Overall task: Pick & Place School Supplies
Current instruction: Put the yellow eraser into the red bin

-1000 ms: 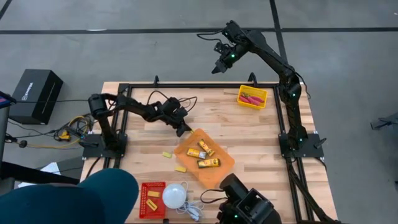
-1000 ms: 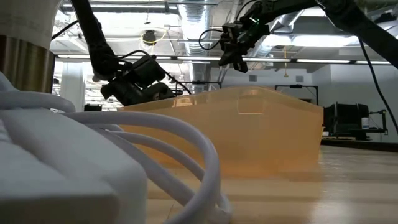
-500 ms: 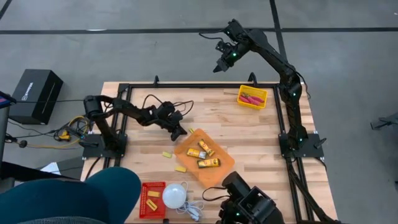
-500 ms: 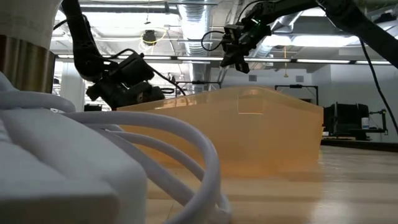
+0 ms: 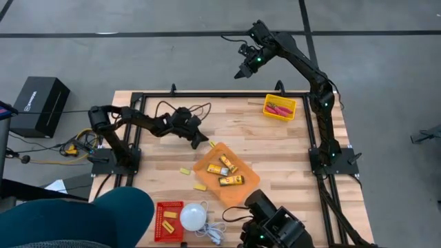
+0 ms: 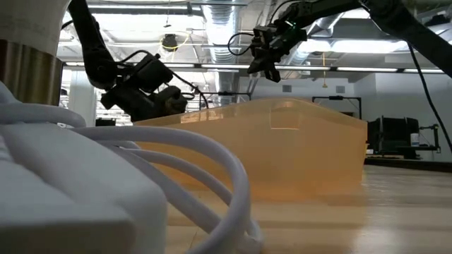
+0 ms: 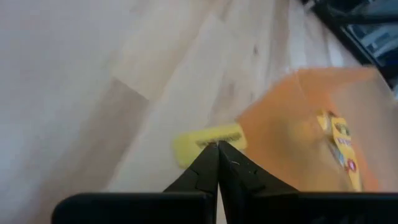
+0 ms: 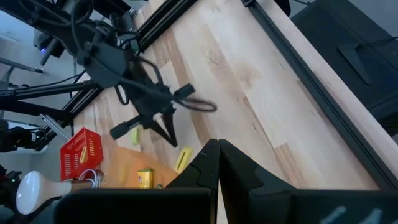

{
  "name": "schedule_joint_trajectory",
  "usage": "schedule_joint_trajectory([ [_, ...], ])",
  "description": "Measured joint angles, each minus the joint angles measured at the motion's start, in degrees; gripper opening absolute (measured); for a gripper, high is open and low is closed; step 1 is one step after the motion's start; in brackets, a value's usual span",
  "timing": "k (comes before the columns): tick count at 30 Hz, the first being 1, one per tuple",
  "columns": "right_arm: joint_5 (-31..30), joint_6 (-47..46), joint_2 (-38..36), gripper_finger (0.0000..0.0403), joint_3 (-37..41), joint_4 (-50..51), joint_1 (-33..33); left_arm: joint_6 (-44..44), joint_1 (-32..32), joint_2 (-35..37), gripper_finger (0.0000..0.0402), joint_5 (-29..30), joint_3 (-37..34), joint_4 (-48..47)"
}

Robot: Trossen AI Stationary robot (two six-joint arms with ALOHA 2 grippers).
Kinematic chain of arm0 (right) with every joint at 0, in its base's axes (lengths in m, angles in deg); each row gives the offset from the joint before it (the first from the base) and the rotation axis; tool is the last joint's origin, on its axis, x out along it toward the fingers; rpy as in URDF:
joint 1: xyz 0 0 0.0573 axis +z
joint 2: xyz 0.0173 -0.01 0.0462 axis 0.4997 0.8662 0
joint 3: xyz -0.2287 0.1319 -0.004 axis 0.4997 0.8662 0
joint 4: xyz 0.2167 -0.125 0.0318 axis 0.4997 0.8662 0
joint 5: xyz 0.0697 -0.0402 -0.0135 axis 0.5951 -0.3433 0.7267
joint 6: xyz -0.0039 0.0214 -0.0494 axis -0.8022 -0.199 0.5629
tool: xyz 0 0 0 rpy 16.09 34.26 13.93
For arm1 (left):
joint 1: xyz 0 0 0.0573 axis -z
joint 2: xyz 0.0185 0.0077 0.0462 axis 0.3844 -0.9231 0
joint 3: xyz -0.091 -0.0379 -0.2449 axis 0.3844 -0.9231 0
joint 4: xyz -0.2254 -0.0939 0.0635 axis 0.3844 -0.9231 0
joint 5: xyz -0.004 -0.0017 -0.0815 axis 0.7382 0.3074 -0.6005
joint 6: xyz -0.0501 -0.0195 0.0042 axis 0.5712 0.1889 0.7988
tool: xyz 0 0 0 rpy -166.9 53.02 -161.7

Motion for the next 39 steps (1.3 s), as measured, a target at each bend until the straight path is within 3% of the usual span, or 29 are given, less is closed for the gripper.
schedule_joint_trajectory([
  [7,0.0,-0.1,0.0,0.0000,0.0,0.2,0.0,0.2,2.4,-0.1,0.0000,0.6,0.0,1.2],
  [17,0.5,-0.1,0.0,0.0000,0.0,0.2,0.2,0.9,2.5,-6.2,0.0000,1.1,0.4,6.6],
  [39,1.2,0.5,0.0,0.0000,0.0,0.6,-0.7,1.0,2.7,-7.5,0.0000,-3.0,3.6,3.5],
])
